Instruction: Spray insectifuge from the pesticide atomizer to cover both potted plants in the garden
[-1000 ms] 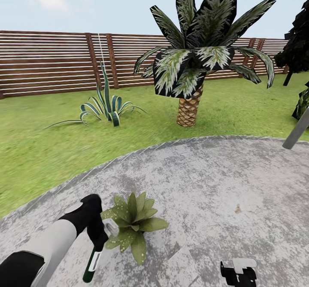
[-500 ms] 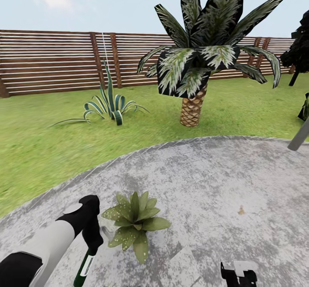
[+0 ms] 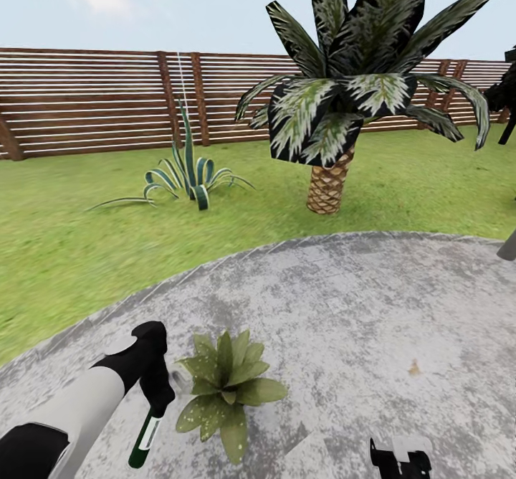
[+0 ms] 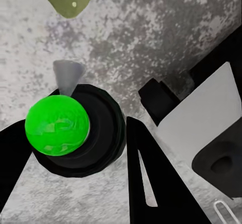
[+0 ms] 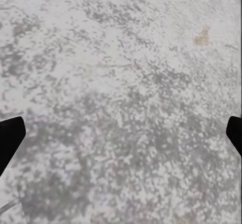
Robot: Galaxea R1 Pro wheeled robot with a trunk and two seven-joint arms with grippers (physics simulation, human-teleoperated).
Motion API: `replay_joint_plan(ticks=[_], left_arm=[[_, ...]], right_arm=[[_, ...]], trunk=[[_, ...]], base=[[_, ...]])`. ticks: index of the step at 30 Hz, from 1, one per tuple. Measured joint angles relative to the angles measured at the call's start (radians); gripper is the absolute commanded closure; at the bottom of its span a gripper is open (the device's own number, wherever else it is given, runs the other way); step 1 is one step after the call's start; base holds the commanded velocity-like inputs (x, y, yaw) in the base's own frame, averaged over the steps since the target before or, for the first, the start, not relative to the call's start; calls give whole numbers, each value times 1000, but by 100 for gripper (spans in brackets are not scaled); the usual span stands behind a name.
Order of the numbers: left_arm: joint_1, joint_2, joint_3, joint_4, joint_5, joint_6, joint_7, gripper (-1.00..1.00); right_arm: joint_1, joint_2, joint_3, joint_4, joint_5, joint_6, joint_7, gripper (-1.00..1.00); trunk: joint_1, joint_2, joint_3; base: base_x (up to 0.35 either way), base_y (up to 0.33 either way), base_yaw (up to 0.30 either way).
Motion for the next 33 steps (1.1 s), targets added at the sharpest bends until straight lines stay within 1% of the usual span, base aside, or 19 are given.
replay_joint_plan(ticks=[5,17,20,26,30,33], left_arm=[[0,0,-1,-2,-5,0,0,100],[1,0,-15,1,-8,3,-2,100],[1,3,-15,3,-7,21,0,100],[2,1,-17,4,-6,31,1,100],[2,-1,-16,4,-6,31,1,100],[2,-1,-15,4,-6,31,1,100]], right_arm=[[0,-1,0,-1,0,0,0,-100],[0,0,1,-1,0,0,1,-100],[0,0,1,-1,0,0,1,-100],[0,0,1,-1,1,0,1,-100],[0,0,1,-1,2,0,1,-100],[0,0,2,-1,2,0,1,-100]], trunk=[[0,0,0],[0,0,0],[0,0,0],[0,0,0],[0,0,0],[0,0,0]], base=[[-48,-139,38],[-1,-3,265],[31,-25,224],[142,-204,24],[8,-267,29],[-83,-273,219]])
